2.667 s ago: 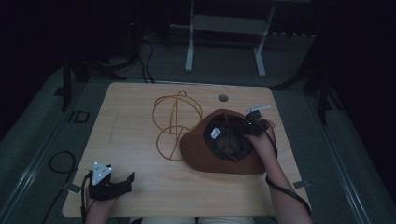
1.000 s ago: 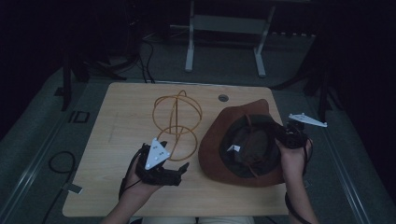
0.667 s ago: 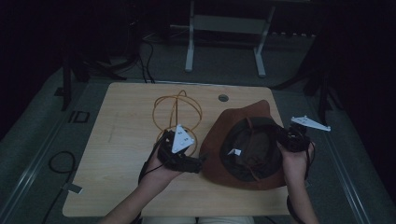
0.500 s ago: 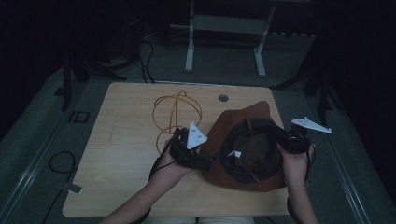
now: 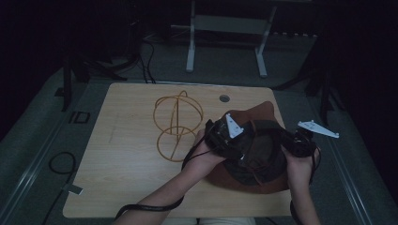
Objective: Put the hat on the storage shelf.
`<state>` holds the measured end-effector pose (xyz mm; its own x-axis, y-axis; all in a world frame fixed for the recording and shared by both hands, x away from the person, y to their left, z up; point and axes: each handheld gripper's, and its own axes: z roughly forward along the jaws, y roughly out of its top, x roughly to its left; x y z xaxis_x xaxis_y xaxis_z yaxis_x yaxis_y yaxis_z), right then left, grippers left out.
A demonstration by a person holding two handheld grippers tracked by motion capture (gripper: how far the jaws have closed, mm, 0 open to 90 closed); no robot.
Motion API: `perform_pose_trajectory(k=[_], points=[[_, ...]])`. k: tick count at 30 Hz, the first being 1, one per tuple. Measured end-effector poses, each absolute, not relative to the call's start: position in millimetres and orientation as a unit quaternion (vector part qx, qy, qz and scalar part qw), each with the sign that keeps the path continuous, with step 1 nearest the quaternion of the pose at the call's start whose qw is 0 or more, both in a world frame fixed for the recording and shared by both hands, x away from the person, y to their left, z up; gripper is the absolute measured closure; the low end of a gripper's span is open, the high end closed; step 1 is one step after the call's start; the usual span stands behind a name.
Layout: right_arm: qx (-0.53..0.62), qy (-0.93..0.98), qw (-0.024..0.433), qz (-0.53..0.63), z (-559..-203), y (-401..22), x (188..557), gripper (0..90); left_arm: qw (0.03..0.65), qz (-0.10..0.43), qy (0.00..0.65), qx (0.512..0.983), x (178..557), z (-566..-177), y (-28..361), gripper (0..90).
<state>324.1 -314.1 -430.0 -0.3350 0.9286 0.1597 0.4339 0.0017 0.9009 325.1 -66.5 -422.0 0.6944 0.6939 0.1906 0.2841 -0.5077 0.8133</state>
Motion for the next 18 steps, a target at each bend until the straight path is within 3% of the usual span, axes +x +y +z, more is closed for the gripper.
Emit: perform_pose_trajectory(k=[5,9,14,18], points=[[0.512,0.659,0.254,0.489,-428,-317,316,83.6,0.374,0.28,0.306,0.829,341,-430,-79,16.1],[0.51,0.654,0.263,0.493,-426,-318,310,83.3,0.359,0.267,0.314,0.837,351,-437,-80,23.6],[0.509,0.659,0.252,0.494,-427,-314,308,83.4,0.356,0.224,0.323,0.848,363,-445,-78,55.5],[0.502,0.669,0.249,0.488,-430,-307,305,83.5,0.331,0.239,0.299,0.862,364,-443,-80,82.2]])
